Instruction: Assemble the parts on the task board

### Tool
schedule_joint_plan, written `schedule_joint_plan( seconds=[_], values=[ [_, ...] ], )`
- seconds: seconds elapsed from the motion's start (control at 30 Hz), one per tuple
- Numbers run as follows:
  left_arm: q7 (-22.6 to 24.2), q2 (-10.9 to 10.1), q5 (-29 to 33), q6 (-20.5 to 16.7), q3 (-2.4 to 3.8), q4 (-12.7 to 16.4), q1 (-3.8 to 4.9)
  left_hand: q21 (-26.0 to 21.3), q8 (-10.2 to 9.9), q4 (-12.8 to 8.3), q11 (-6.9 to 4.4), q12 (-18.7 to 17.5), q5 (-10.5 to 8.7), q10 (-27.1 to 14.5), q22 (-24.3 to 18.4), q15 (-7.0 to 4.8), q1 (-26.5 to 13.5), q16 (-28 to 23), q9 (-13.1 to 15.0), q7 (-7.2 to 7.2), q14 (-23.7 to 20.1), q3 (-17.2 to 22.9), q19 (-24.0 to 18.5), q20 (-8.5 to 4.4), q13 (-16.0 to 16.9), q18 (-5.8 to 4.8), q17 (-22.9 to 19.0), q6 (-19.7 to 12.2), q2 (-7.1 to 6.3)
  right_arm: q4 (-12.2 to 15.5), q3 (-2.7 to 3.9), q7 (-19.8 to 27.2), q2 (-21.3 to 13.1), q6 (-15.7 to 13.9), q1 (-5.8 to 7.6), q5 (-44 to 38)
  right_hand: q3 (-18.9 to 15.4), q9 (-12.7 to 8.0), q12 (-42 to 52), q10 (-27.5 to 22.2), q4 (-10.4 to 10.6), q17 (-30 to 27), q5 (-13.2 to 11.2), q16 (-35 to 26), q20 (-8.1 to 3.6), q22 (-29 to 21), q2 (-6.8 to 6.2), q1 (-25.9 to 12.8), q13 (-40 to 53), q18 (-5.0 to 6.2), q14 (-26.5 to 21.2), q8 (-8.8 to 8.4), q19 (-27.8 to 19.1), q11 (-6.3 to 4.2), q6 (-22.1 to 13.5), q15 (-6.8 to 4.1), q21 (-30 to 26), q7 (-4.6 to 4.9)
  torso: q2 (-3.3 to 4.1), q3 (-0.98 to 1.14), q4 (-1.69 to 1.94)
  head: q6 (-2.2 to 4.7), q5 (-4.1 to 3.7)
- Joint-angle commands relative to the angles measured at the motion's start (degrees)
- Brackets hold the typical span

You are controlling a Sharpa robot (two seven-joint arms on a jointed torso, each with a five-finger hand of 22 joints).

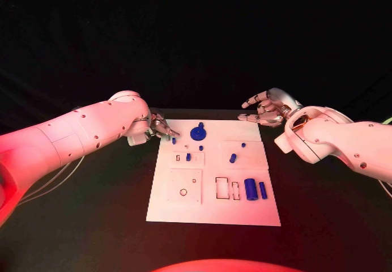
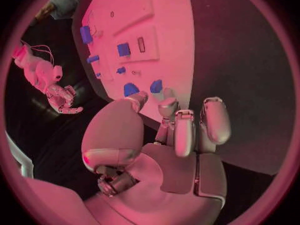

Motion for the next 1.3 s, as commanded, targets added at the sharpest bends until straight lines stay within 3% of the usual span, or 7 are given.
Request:
schedule_joint_plan(
  seconds=[0.03,0.8,0.9,1.17,1.23,1.3],
  values=[
    [0.2,0.21,0.2,0.45,-0.02,-0.09,-0.03,-0.54,-0.63,-0.04,0.02,-0.44,-0.01,-1.73,-0.67,0.8,0.54,-0.46,-0.59,0.14,5.11,-3.03,-0.27,0.38,-0.58,-0.03,12.95,-0.4,-0.04,0.06,0.01,0.16,0.05,0.06,-0.03,-0.03,-0.3,-0.37,-0.18,-0.74,-0.11,12.86,0.2,-0.62,0.12,9.87,0.11,-1.13,1.29,0.17,5.32,1.0,2.04,0.02,0.31,-0.24,-0.81,0.07,-0.01,0.04,0.01,-0.08,-0.02],
    [0.97,0.59,1.19,0.86,-0.51,-0.23,-0.16,-0.51,-1.89,-0.26,0.01,0.05,0.11,-1.79,-0.44,0.89,5.56,-0.35,-1.57,0.1,5.15,-2.44,-0.29,0.63,-0.46,-0.03,13.13,1.08,2.04,0.04,0.01,0.1,0.14,0.18,-0.04,-0.01,-0.27,-0.38,-0.14,-0.7,-0.12,12.83,0.21,-0.63,0.12,9.91,0.16,-1.15,1.32,0.15,5.31,1.01,2.07,0.02,0.31,-0.24,-0.75,0.07,0.02,0.0,0.0,-0.32,-0.25],
    [1.06,0.59,1.37,0.4,-0.53,-0.22,-0.17,-0.5,-1.75,-0.39,-0.21,0.31,0.05,-1.6,-0.37,0.73,7.5,-0.27,-1.53,-0.18,5.21,-1.62,-0.28,0.55,-0.2,-0.03,13.27,1.77,3.08,0.01,0.01,0.08,0.16,0.22,-0.04,-0.01,-0.21,-0.39,-0.14,-0.7,-0.14,12.8,0.22,-0.65,0.11,9.87,0.22,-1.14,1.31,0.17,5.3,1.04,2.04,0.01,0.32,-0.25,-0.82,0.06,-0.01,0.02,0.0,-0.39,-0.29],
    [1.4,0.52,2.51,-0.48,-0.55,-0.12,-0.19,-0.38,0.61,-1.77,-1.11,0.54,-0.76,-1.33,0.0,-0.02,13.12,-0.2,0.42,-1.23,5.26,2.32,-0.11,-0.11,-0.09,-0.08,13.39,2.33,5.12,-0.11,0.01,0.06,0.25,0.37,-0.04,-0.01,-0.21,-0.39,-0.14,-0.7,-0.14,12.8,0.22,-0.65,0.11,9.87,0.22,-1.14,1.31,0.17,5.3,1.04,2.04,0.01,0.32,-0.25,-0.82,0.06,-0.02,0.02,0.02,-0.52,-0.3],
    [1.46,0.46,3.13,-0.73,-0.54,-0.03,-0.19,-0.4,2.07,-2.69,-1.31,0.62,-2.62,-1.19,0.06,-0.21,14.76,-0.19,1.89,-1.39,5.27,5.35,-0.12,-0.37,-0.02,-0.09,13.4,1.8,5.45,-0.15,0.01,0.05,0.28,0.43,-0.05,-0.01,-0.21,-0.39,-0.14,-0.7,-0.14,12.8,0.22,-0.65,0.11,9.87,0.22,-1.14,1.31,0.17,5.3,1.04,2.04,0.01,0.32,-0.25,-0.82,0.06,-0.04,0.03,0.02,-0.53,-0.3],
    [1.47,0.34,3.83,-0.94,-0.54,0.08,-0.2,-0.38,4.12,-3.73,-1.53,0.86,-3.21,-0.91,0.19,-0.34,15.39,-0.19,3.88,-1.48,5.28,9.22,-0.08,-0.56,0.22,-0.09,13.41,1.31,4.91,-0.18,0.01,0.02,0.3,0.52,-0.05,-0.01,-0.21,-0.39,-0.14,-0.7,-0.14,12.8,0.22,-0.65,0.11,9.87,0.22,-1.14,1.31,0.17,5.3,1.04,2.04,0.01,0.32,-0.25,-0.82,0.06,-0.05,0.04,0.0,-0.58,-0.3]
  ],
)
